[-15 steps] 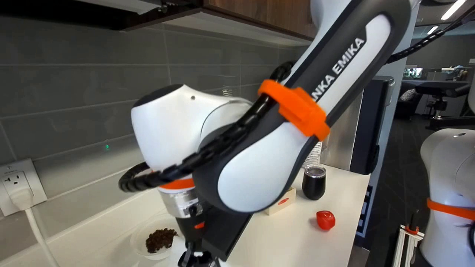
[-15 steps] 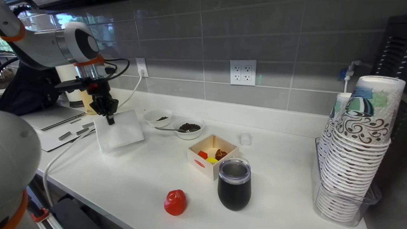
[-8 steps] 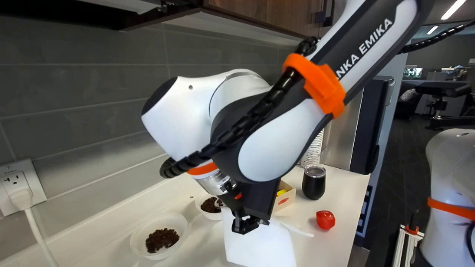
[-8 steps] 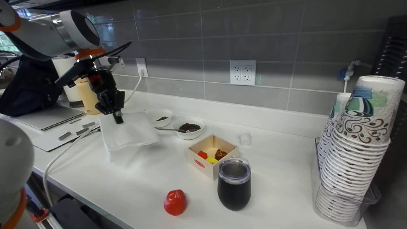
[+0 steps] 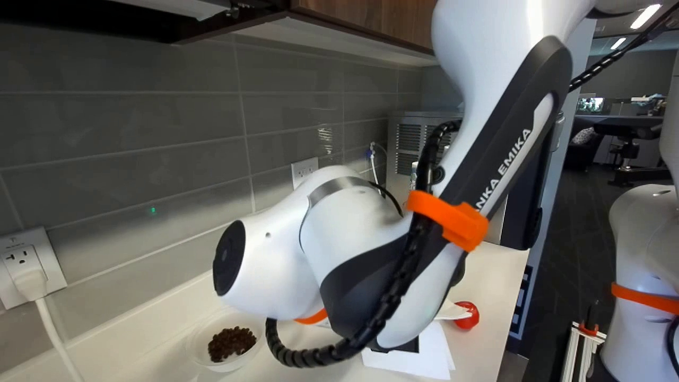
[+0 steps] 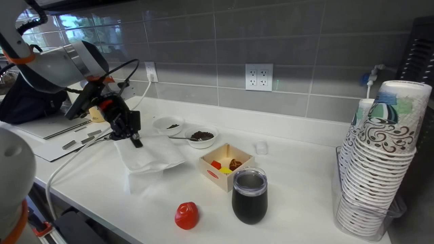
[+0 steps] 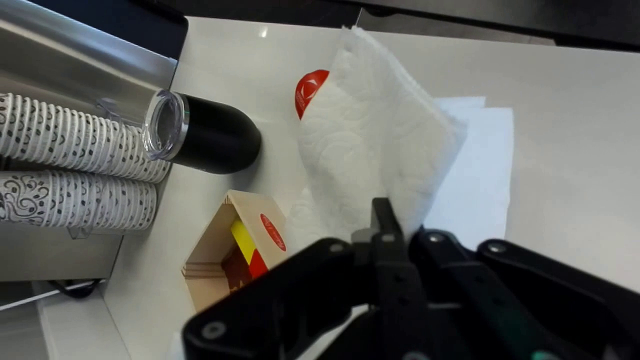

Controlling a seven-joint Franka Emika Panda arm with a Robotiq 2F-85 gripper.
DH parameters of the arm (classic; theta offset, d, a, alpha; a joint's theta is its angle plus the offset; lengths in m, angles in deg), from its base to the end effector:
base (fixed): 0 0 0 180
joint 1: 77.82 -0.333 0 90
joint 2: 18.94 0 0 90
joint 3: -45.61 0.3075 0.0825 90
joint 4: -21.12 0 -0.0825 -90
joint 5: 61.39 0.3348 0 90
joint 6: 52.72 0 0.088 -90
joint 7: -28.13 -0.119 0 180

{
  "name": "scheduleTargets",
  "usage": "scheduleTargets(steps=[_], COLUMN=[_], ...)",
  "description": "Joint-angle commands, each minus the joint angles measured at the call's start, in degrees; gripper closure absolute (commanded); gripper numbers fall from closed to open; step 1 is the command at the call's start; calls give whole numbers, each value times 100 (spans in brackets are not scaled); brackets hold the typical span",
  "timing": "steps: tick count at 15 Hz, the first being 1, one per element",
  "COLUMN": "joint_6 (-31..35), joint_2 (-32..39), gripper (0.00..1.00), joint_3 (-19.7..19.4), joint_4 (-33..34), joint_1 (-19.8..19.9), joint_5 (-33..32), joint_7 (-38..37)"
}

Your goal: Fold the white napkin.

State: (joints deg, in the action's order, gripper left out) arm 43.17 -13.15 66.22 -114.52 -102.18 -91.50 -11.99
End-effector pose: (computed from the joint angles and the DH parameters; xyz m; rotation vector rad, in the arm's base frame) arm 0.3032 0.2268 0.2838 2.2439 0.4225 -0.3236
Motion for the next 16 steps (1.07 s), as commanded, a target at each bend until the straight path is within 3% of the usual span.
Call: scheduleTargets(steps=[1, 9, 16], joint_6=[28, 1907, 3293], joint_2=[475, 139, 504], gripper=[99, 99, 96], joint_3=[99, 217, 178], joint_4=[95, 188, -12], joint_1=[-148, -185, -179], joint_5=[-154, 746, 1212], joint_7=[-317, -168, 155])
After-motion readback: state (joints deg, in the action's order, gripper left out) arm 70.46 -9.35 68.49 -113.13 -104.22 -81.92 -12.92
